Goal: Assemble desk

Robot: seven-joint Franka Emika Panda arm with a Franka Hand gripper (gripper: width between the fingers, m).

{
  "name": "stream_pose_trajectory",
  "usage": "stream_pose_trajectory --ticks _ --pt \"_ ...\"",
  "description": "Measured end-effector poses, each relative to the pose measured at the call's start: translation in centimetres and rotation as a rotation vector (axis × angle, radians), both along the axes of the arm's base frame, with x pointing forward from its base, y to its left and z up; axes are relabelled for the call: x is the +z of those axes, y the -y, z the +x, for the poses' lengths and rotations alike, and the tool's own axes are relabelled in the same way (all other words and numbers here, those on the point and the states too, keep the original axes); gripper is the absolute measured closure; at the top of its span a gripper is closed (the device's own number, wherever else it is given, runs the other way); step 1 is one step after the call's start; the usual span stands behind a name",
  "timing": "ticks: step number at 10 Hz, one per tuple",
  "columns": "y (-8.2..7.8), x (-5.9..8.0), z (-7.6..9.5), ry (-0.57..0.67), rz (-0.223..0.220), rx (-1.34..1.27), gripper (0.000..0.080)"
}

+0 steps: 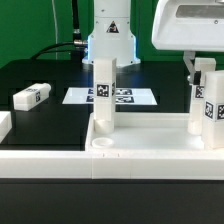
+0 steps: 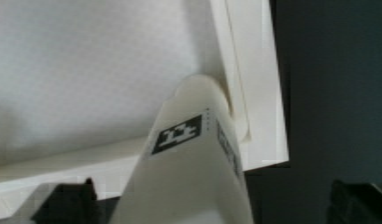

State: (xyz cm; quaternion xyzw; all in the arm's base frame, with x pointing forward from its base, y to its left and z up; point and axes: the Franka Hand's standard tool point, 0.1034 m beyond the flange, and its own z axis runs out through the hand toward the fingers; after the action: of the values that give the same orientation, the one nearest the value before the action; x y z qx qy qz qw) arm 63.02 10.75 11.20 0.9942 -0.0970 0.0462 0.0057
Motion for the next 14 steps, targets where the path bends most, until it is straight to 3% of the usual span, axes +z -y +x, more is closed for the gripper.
stream_pose_trajectory --ticks 4,5,6,7,8,9,11,14 --pt "0.57 0.01 0.08 -0.007 -0.042 0.258 0.015" --pt "0.69 0.01 0.1 -0.008 -0.048 0.309 0.0181" --pt "0.69 0.01 0.1 -0.009 -0.048 0.309 0.0331" --pt "0.7 0.01 0.1 -0.008 -0.047 0.306 0.0331" --pt "0.66 -0.03 0.07 -0.009 -0.044 0.288 0.048" --pt "0.7 -0.02 0.08 -0.008 -0.043 0.267 0.0509" --pt "0.7 -0.03 0.08 -0.007 -0.041 0.246 0.0509" --pt "0.72 -0.04 0.08 0.0 -0.01 -0.006 0.0509"
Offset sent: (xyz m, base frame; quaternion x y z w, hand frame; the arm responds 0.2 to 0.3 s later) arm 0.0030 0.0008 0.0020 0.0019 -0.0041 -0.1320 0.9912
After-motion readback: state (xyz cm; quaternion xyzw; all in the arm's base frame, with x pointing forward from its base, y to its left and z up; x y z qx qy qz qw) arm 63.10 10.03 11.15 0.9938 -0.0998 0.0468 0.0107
